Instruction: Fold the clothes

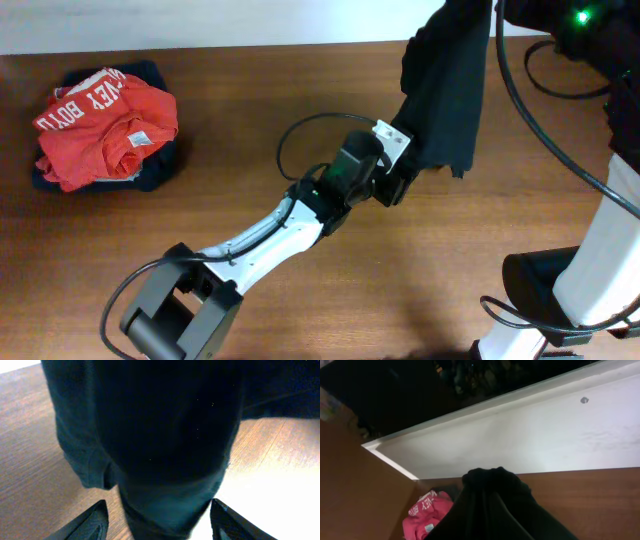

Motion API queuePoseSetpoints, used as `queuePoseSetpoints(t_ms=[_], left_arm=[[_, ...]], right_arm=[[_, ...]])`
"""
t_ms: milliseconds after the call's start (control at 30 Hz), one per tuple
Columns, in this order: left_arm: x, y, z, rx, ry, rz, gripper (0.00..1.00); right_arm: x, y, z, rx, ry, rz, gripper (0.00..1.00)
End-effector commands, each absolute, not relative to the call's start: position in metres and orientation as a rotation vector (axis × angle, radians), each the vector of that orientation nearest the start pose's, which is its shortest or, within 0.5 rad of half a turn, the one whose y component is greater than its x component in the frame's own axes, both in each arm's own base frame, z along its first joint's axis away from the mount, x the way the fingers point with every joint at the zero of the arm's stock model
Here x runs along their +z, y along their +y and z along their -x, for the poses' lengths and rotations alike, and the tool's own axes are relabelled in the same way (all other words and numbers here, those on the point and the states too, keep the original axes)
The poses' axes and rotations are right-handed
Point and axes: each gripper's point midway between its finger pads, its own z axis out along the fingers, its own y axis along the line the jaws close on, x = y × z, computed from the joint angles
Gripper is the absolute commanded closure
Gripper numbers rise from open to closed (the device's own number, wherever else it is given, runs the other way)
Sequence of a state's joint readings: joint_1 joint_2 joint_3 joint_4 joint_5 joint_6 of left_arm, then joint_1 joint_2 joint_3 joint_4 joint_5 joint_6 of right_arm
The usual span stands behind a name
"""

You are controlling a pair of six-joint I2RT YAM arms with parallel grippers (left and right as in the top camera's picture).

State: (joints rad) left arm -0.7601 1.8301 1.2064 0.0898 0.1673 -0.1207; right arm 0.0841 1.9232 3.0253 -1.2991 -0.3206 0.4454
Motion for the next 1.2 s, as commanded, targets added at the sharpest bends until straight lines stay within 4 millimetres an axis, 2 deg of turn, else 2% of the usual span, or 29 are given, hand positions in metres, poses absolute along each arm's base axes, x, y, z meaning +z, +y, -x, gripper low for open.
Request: queuePoseSetpoints(t_ms=[0, 100, 200, 467, 667, 767, 800, 1067, 1100, 1133, 1167], left_arm=[[0.152, -0.392, -0.366, -0.698, 2.017, -0.791, 0.35], [0.152, -0.392, -0.366, -0.698, 2.017, -0.790, 0.37], [0.153, -0.392, -0.366, -0.702, 2.014, -0.785, 0.44], [0.160, -0.402, -0.363, -0.730, 1.975, -0.788, 0.44], [0.146, -0.408, -0.367, -0.730, 1.977, -0.791, 0.44], [0.141, -0.407, -0.369, -0.724, 1.983, -0.787, 0.80], [0.142, -0.407, -0.369, -0.724, 1.982, -0.787, 0.85], [0.146, -0.409, -0.370, -0.755, 1.979, -0.747, 0.87], [0.147, -0.410, -0.370, -0.757, 1.976, -0.744, 0.90], [0.148, -0.410, -0.371, -0.758, 1.973, -0.743, 0.98], [0.149, -0.410, -0.371, -0.759, 1.970, -0.742, 0.99]], right_arm=[[0.569, 0.093, -0.390, 0.683, 1.776, -0.062, 0.96], [0.569, 0.093, -0.390, 0.683, 1.776, -0.062, 0.96], [0.569, 0.093, -0.390, 0.684, 1.776, -0.061, 0.96], [0.569, 0.093, -0.390, 0.687, 1.777, -0.058, 0.96], [0.569, 0.096, -0.389, 0.699, 1.779, -0.046, 0.96], [0.568, 0.096, -0.389, 0.697, 1.782, -0.045, 0.96], [0.568, 0.096, -0.389, 0.697, 1.782, -0.045, 0.96], [0.568, 0.096, -0.389, 0.697, 1.782, -0.045, 0.96], [0.568, 0.096, -0.389, 0.697, 1.782, -0.045, 0.96], [0.568, 0.096, -0.389, 0.697, 1.782, -0.045, 0.96], [0.568, 0.096, -0.389, 0.697, 1.783, -0.045, 0.96]])
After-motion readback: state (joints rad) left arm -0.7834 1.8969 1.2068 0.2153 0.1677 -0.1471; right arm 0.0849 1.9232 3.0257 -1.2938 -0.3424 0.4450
